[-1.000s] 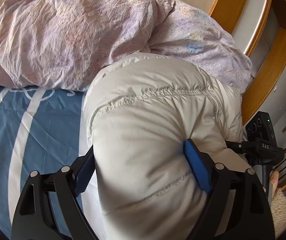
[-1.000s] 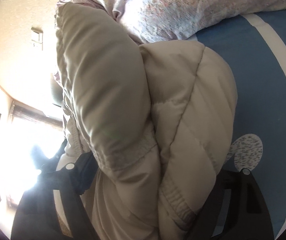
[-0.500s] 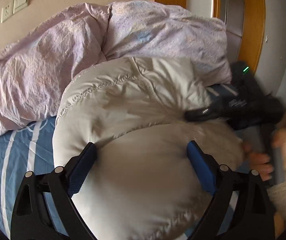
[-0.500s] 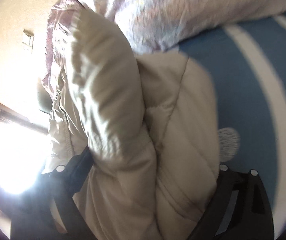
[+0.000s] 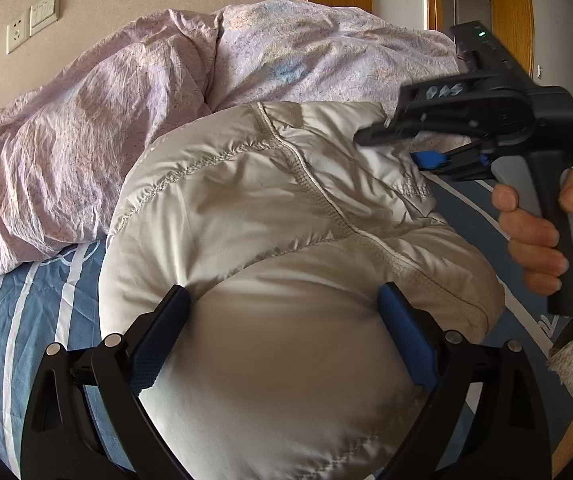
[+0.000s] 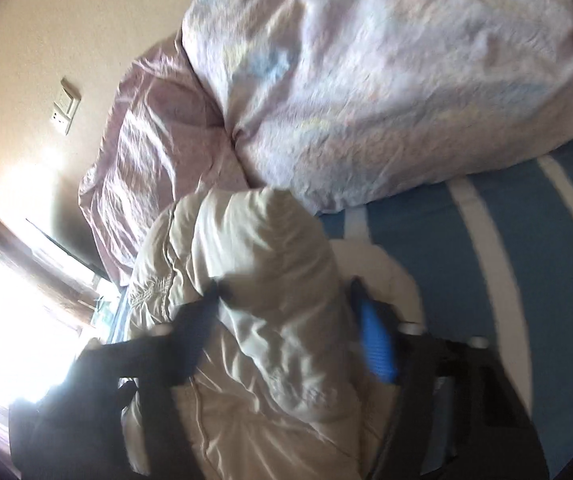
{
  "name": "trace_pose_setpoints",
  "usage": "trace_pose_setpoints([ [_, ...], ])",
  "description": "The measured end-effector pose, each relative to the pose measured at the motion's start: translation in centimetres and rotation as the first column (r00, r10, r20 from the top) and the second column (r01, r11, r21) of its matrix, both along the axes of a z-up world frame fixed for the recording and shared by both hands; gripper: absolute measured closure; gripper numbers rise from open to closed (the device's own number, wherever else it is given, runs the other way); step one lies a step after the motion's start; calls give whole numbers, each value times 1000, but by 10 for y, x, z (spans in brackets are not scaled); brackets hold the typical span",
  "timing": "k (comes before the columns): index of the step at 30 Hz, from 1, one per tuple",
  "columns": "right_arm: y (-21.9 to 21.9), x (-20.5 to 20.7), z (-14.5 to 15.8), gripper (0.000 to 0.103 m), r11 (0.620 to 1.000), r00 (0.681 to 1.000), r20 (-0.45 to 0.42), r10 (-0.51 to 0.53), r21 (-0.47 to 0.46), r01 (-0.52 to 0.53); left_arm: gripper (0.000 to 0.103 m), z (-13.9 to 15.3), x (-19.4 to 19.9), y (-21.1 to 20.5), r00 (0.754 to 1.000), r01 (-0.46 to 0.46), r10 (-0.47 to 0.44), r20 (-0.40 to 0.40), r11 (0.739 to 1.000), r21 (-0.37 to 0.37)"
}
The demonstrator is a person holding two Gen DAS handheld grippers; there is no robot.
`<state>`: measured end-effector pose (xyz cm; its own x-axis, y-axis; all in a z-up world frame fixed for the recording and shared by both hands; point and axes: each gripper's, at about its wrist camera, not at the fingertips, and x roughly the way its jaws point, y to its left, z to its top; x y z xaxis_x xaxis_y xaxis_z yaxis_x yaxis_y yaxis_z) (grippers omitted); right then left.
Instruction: Fold large clothes
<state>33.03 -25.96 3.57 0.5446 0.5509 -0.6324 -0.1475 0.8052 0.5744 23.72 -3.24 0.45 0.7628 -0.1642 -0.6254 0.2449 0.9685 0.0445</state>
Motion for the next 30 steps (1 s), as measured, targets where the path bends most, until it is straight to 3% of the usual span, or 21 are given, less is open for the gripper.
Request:
trace_pose_setpoints([
  [1, 0, -4, -3, 73, 1000, 1000, 4, -17, -13, 17, 8, 0, 0, 0, 1000, 0, 0, 0, 1000, -5],
  [5, -5, 10, -27, 81, 996, 996, -49, -70, -64, 67, 7, -1, -1, -7, 1000, 15, -15, 6, 1000, -5],
  [9, -11, 29, -52, 81, 993, 989, -102, -110, -65, 104, 6, -4, 1, -17, 1000, 16, -16, 16, 1000, -1],
  [16, -16, 44, -79, 81, 992, 986, -115, -121, -30, 119, 3, -8, 7, -25, 1000, 14, -14, 25, 1000, -9],
  [28, -14, 52, -88, 80, 992, 986, -111, -123, -31, 121, 2, -12, 11, -36, 999, 12, -13, 38, 1000, 23],
  [30, -13, 51, -87, 80, 991, 987, -103, -126, -56, 120, 9, 1, 1, -31, 999, 31, -31, 31, 999, -8],
])
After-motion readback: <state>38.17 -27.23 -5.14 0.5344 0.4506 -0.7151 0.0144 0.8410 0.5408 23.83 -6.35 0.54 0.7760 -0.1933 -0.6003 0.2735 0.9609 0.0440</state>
